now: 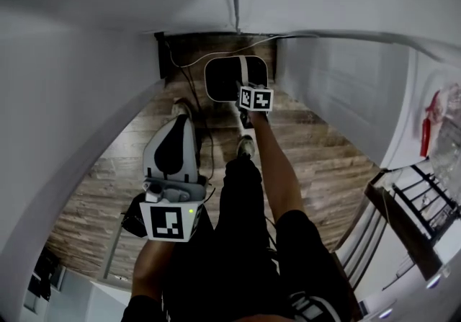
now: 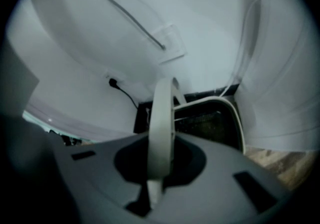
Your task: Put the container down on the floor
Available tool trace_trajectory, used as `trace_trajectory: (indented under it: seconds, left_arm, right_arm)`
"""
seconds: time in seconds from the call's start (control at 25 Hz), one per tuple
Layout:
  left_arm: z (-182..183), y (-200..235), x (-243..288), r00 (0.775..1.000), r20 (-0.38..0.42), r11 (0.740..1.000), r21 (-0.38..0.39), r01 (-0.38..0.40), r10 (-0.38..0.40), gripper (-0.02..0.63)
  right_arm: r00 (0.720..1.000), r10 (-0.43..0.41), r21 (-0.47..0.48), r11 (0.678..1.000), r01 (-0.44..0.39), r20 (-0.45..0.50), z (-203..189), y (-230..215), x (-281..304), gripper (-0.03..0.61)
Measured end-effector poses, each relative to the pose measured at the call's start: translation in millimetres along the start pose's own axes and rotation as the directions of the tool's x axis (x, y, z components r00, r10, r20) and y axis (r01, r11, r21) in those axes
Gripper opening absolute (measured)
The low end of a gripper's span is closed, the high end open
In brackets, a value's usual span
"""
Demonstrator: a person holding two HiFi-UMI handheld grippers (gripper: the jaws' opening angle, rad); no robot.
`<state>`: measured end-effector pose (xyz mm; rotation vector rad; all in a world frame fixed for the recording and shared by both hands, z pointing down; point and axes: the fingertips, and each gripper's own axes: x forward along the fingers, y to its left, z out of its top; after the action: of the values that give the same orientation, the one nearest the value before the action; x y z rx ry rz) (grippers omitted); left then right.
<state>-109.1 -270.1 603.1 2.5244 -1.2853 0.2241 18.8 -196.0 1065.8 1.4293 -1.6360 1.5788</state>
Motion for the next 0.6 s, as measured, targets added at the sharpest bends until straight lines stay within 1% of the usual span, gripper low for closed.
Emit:
trace_trajectory:
  seconds: [0.12, 0.44, 0.6]
  left_arm:
    - [-1.5, -0.2, 4.5, 1.000, 0.001, 1.000, -0.002, -0.001, 0.001, 0.028]
    - [-6.2, -1.4, 13.4, 1.000, -0.009, 1.000, -0.008, 0.000, 0.000, 0.028]
    - [-6.3, -5.1, 18.7, 1.000, -0.009, 1.000, -0.005, 0.005, -0.005, 0.029]
  right_arm:
    - [1.000, -0.003, 0.005, 1.000, 0.003, 0.004, 3.6, -5.8, 2.4, 0.034]
    - [0.999, -0.042, 0.001, 0.999, 0.042, -0.007, 6.4, -36.2, 2.0, 0.034]
    - [0.999, -0.050, 0.000, 0.999, 0.050, -0.002, 8.8, -42.4, 0.6, 0.034]
